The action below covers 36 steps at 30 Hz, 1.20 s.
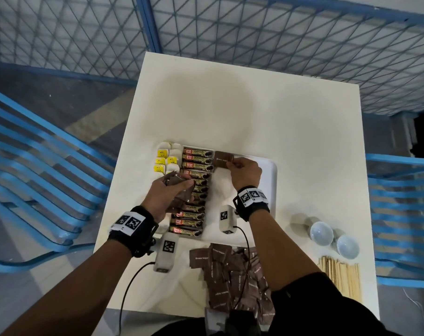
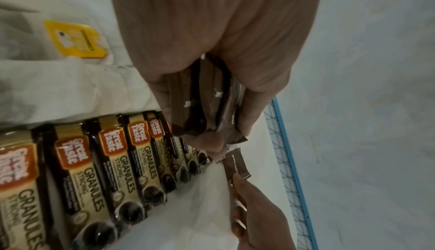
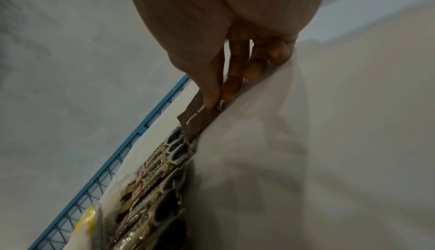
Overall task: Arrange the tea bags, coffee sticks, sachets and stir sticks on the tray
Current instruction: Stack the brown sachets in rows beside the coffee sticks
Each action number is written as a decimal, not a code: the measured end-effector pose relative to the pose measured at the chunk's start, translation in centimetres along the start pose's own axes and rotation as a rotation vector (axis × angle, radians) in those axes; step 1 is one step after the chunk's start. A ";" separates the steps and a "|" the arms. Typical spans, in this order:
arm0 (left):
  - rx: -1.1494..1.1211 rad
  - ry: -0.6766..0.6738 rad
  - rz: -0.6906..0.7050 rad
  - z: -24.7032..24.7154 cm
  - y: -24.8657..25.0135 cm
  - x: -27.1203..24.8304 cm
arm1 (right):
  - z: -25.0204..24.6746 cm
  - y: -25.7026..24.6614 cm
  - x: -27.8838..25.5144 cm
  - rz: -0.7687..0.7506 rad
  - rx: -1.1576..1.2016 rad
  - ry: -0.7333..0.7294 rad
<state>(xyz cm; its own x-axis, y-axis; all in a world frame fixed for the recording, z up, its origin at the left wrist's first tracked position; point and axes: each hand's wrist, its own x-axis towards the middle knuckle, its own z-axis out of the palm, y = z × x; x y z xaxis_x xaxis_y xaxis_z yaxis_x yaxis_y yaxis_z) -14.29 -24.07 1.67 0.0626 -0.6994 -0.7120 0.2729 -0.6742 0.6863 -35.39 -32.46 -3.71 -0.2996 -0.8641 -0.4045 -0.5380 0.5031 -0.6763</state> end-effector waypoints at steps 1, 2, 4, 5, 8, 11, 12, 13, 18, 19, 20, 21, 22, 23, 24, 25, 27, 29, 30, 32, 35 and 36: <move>0.004 0.001 -0.006 -0.1 0.0 0.1 | 0.0 -0.2 0.1 -0.001 -0.003 0.004; 0.007 0.001 -0.013 -0.3 0.0 0.1 | 0.0 -0.4 0.1 -0.002 -0.008 0.006; 0.001 -0.005 -0.020 -0.5 0.1 0.2 | 0.1 -0.7 0.2 -0.015 -0.024 0.004; -0.004 -0.010 -0.020 -0.6 0.2 0.2 | 0.2 -0.8 0.3 -0.021 -0.033 0.003; -0.010 -0.019 -0.014 -0.8 0.5 0.0 | 0.3 -1.0 0.3 -0.023 -0.031 0.016; -0.015 -0.018 -0.009 -1.0 0.8 0.0 | 0.4 -1.1 0.3 -0.031 -0.017 0.032; -0.019 -0.016 -0.007 -1.1 0.9 0.0 | 0.4 -1.1 0.2 -0.027 -0.010 0.035; -0.020 -0.017 -0.006 -1.2 1.0 0.1 | 0.4 -1.0 0.1 -0.019 -0.003 0.040; -0.028 -0.028 0.009 -1.2 1.5 0.1 | 0.3 -0.5 -0.8 -0.024 0.048 0.121; -0.028 -0.026 0.010 -1.2 1.6 0.0 | 0.6 -0.5 -1.1 -0.055 0.024 0.108; -0.029 -0.024 0.008 -1.2 1.6 0.0 | 0.9 -0.4 -1.5 -0.086 -0.007 0.070; -0.030 -0.023 0.004 -1.2 1.6 0.0 | 1.2 -0.4 -1.9 -0.114 -0.044 0.021; -0.031 -0.024 0.002 -1.2 1.6 0.0 | 1.6 -0.3 -2.2 -0.136 -0.076 -0.025; -0.029 -0.025 0.000 -1.2 1.6 0.0 | 1.9 -0.2 -2.4 -0.149 -0.099 -0.055; -0.028 -0.026 -0.002 -1.2 1.6 -0.1 | 2.1 -0.1 -2.6 -0.153 -0.113 -0.068; -0.027 -0.026 -0.004 -1.2 1.6 -0.2 | 2.3 -0.1 -2.8 -0.153 -0.123 -0.070; -0.030 -0.028 -0.001 -1.5 1.5 -0.3 | 2.6 -0.2 -2.9 -0.149 -0.141 -0.063; -0.032 -0.024 0.004 -1.7 1.3 -0.3 | 2.9 -0.3 -2.9 -0.142 -0.159 -0.057; -0.035 -0.021 0.006 -1.8 1.3 -0.4 | 3.0 -0.5 -2.9 -0.139 -0.165 -0.058; -0.041 -0.019 0.008 -1.9 1.3 -0.5 | 3.1 -0.8 -2.9 -0.141 -0.178 -0.063; -0.058 -0.027 0.007 -2.0 1.4 -0.5 | 3.3 -1.0 -2.9 -0.139 -0.183 -0.073; -0.068 -0.034 0.005 -2.0 1.4 -0.4 | 3.3 -1.0 -2.9 -0.135 -0.181 -0.075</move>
<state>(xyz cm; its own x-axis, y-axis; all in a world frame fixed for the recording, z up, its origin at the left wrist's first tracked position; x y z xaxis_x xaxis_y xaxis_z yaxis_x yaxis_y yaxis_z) -11.99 -24.21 2.63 0.0318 -0.7110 -0.7025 0.3371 -0.6540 0.6772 -31.40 -30.42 -3.93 -0.1592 -0.9165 -0.3669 -0.7035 0.3661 -0.6092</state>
